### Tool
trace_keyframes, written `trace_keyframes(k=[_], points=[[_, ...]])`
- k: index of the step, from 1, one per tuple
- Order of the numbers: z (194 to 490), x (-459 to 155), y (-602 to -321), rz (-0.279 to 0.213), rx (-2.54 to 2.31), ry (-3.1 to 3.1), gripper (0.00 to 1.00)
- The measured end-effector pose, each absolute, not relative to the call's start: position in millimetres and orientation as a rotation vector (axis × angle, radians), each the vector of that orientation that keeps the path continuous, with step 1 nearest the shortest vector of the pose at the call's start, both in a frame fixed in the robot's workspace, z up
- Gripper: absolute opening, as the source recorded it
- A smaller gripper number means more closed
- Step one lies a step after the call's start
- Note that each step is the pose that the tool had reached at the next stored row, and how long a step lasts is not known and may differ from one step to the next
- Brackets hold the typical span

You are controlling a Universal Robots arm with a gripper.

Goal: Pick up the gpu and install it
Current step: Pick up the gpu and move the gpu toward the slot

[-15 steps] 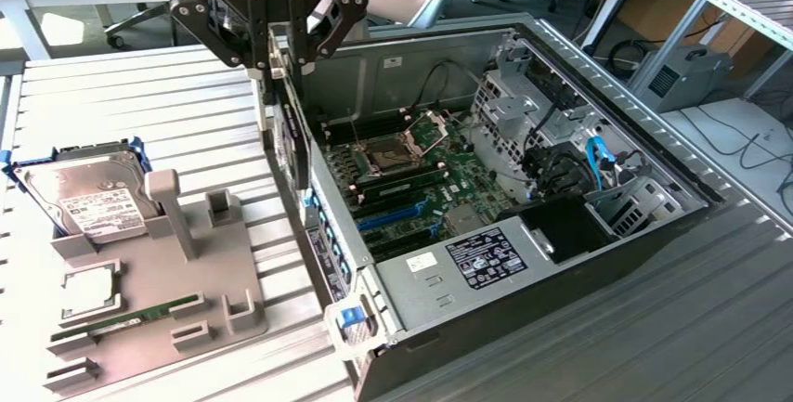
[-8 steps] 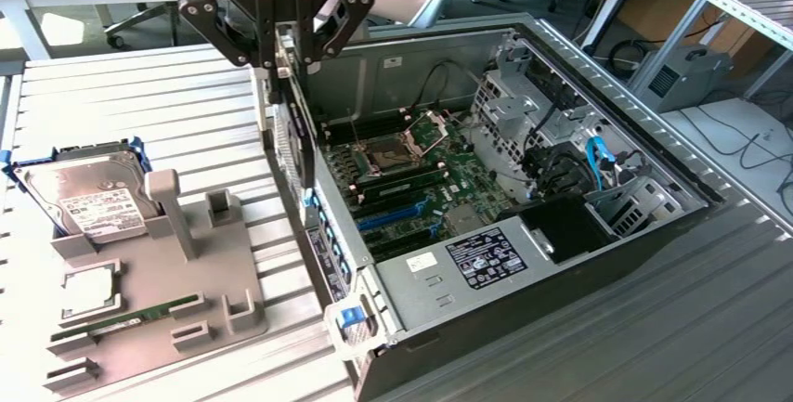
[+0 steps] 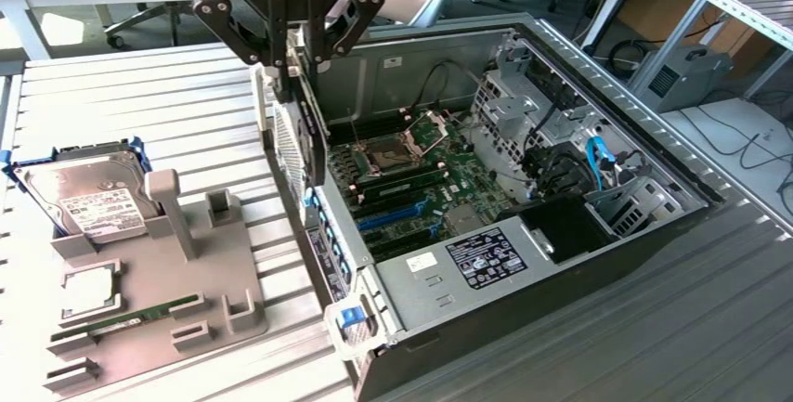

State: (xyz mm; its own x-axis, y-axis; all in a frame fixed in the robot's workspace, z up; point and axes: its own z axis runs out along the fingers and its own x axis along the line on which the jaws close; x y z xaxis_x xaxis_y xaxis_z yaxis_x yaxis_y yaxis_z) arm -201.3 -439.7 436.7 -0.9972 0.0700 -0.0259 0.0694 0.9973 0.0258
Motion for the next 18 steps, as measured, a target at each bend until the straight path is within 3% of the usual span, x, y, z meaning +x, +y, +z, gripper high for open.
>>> trace_keyframes(k=[18], points=[[436.7, -181.8, -439.7, 0.035, 0.109, 3.113, 0.27]])
